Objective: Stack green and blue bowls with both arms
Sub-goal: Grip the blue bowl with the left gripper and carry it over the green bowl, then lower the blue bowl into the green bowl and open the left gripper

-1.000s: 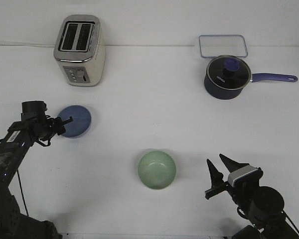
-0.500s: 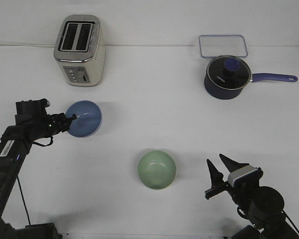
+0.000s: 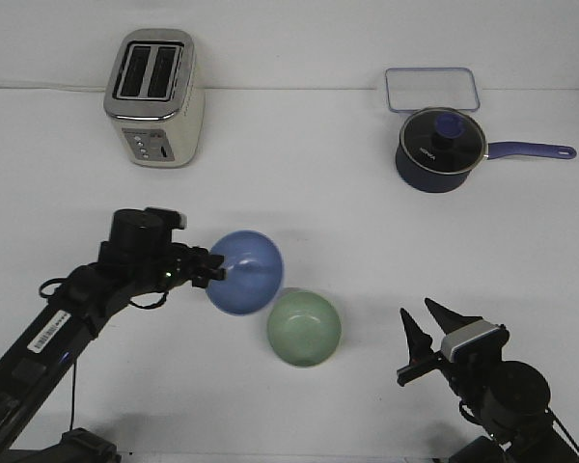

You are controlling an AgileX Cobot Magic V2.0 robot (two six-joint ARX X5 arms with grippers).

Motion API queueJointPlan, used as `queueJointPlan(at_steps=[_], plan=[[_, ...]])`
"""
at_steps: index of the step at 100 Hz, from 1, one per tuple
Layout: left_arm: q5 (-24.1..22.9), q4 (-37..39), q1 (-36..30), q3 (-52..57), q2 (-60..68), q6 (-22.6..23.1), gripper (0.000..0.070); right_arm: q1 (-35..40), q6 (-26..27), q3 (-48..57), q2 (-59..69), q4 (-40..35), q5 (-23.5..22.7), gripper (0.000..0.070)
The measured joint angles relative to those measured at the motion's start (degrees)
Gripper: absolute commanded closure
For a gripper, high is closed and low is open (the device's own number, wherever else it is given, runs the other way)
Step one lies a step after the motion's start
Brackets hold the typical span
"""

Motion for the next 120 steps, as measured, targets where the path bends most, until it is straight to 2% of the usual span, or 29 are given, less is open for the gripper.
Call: queueJointPlan(at_steps=[25, 59, 63, 70, 75, 79, 98, 120], plan=[[-3.96, 0.52, -11.82, -0.02, 6.69, -0.35, 0.0686, 0.0, -0.02, -0.02, 0.0, 0.0, 0.0, 0.0394], [-4.57, 6.01, -17.64, -0.02, 13.94, -0.37, 0.0682, 0.0, 0.0, -0.02, 0.0, -0.02, 0.0, 0.0394], [-4.61, 6.62, -17.73, -0.02, 14.08, -0.37, 0.0642, 0.0, 0.0, 0.0, 0.0, -0.02, 0.0, 0.0394], [-4.61, 7.65, -17.73, -0.02, 14.08, -0.46, 0.0457, 0.0, 0.0, -0.02, 0.0, -0.02, 0.0, 0.0394], [-4.66, 8.22, -17.73, -0.02, 14.08, -0.55, 0.0358, 0.0, 0.0, 0.0, 0.0, -0.02, 0.0, 0.0394], [-4.66, 8.59, -17.79, -0.02, 14.08, -0.55, 0.0316, 0.0, 0.0, -0.02, 0.0, -0.04, 0.0, 0.0394], [-5.77, 8.92, -16.98, -0.02, 12.35, -0.5, 0.0314, 0.0, 0.0, -0.02, 0.0, -0.09, 0.0, 0.0394], [-18.86, 9.01, -11.8, -0.02, -0.61, 2.84, 0.032, 0.0, -0.07, 0.0, 0.0, -0.09, 2.14, 0.0394]])
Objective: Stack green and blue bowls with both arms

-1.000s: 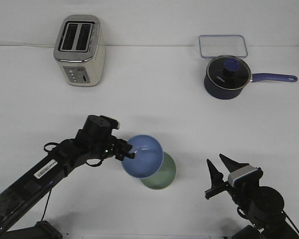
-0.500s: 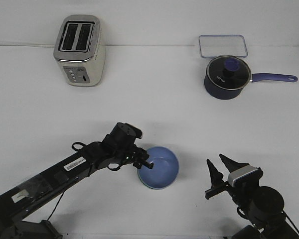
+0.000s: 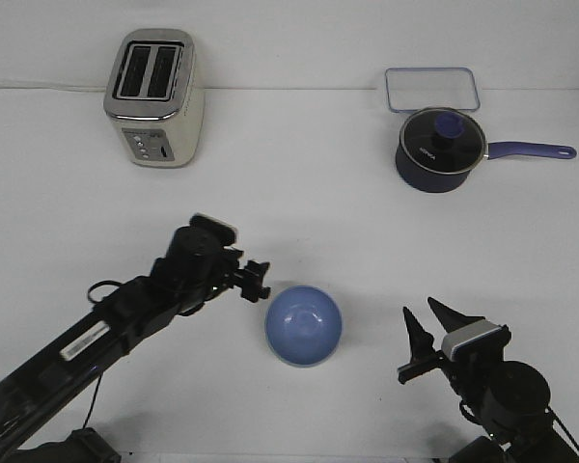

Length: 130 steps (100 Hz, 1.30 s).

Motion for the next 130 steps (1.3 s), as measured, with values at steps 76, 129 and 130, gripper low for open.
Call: queueJointPlan(at_steps=[76, 129, 130], plan=[[-19.32, 9.05, 12.92, -30.42, -56.22, 8.7, 0.0687, 0.07, -2.27, -0.81, -14.23, -0.11, 7.76, 0.07], [-19.28, 8.79, 12.92, -32.35, -62.25, 8.48, 0.0685, 0.07, -2.32, -0.98, -14.21, 0.13, 8.39, 0.07], [-19.28, 8.79, 12.92, -32.35, -62.25, 8.48, 0.0685, 0.07, -2.29, -0.98, -14.21, 0.13, 8.39, 0.07]])
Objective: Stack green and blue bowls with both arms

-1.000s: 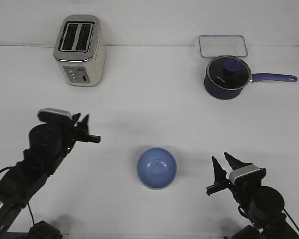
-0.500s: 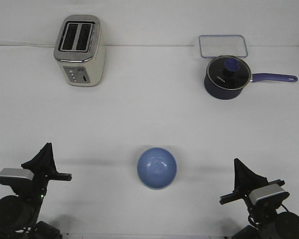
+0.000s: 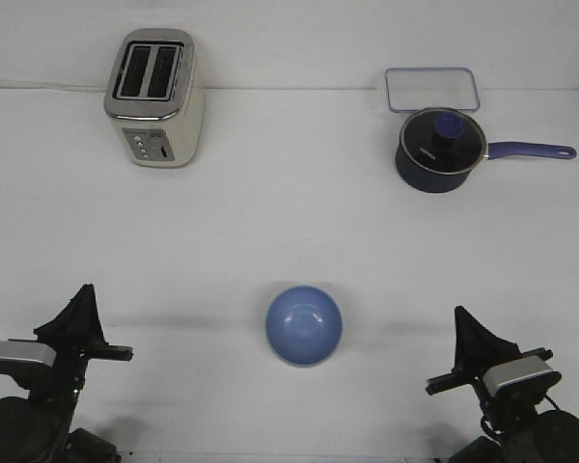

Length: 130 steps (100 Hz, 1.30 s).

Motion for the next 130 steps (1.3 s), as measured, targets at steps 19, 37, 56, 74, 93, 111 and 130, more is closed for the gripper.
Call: queueJointPlan(at_steps=[19, 37, 56, 74, 93, 111, 130], plan=[[0.0, -0.02, 0.0, 0.0, 0.0, 0.0, 0.0685, 0.0, -0.02, 0.0, 0.0, 0.0, 0.0, 0.07], [0.02, -0.24, 0.52, -0.02, 0.0, 2.54, 0.0685, 0.0, 0.0, 0.0, 0.0, 0.0, 0.0, 0.07], [11.54, 5.66, 11.17, -6.14, -1.27, 4.72, 0.0685, 0.0, 0.0, 0.0, 0.0, 0.0, 0.0, 0.07], [21.09, 12.17, 18.71, -17.05, -4.33, 4.33, 0.0685, 0.0, 0.0, 0.0, 0.0, 0.0, 0.0, 0.07], [21.38, 16.59, 20.68, -24.11, -8.68, 3.02, 0.0685, 0.0, 0.0, 0.0, 0.0, 0.0, 0.0, 0.07], [21.42, 18.91, 21.14, -27.93, -8.61, 1.99, 0.0685, 0.0, -0.02, 0.0, 0.0, 0.0, 0.0, 0.07], [21.42, 22.27, 21.14, -28.13, -8.68, 1.64, 0.0685, 0.0, 0.0, 0.0, 0.0, 0.02, 0.0, 0.07]])
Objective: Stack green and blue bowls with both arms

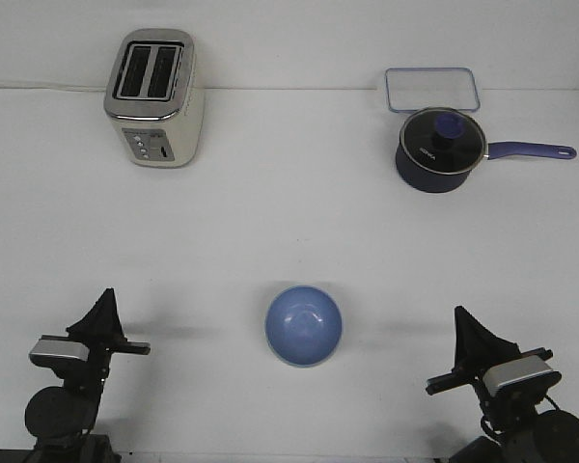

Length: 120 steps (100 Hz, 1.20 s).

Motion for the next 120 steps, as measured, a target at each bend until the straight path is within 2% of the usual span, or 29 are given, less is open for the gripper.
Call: queueJointPlan(at_steps=[78, 93, 104, 120], plan=[[0.0, -0.2, 0.0, 0.0, 0.04, 0.0, 0.0685, 0.0, -0.24, 0.0, 0.0, -0.02, 0.04, 0.07], [0.0, -0.2, 0.0, 0.0, 0.04, 0.0, 0.0685, -0.87, -4.68, -0.07, 0.0, 0.11, 1.81, 0.07], [0.0, -0.2, 0.0, 0.0, 0.04, 0.0, 0.0685, -6.43, -8.83, -2.64, -0.55, 3.87, 2.64, 0.07], [0.0, -0.22, 0.0, 0.0, 0.04, 0.0, 0.0685, -16.74, -14.38, -11.91, -2.64, 11.04, -4.74, 0.07]])
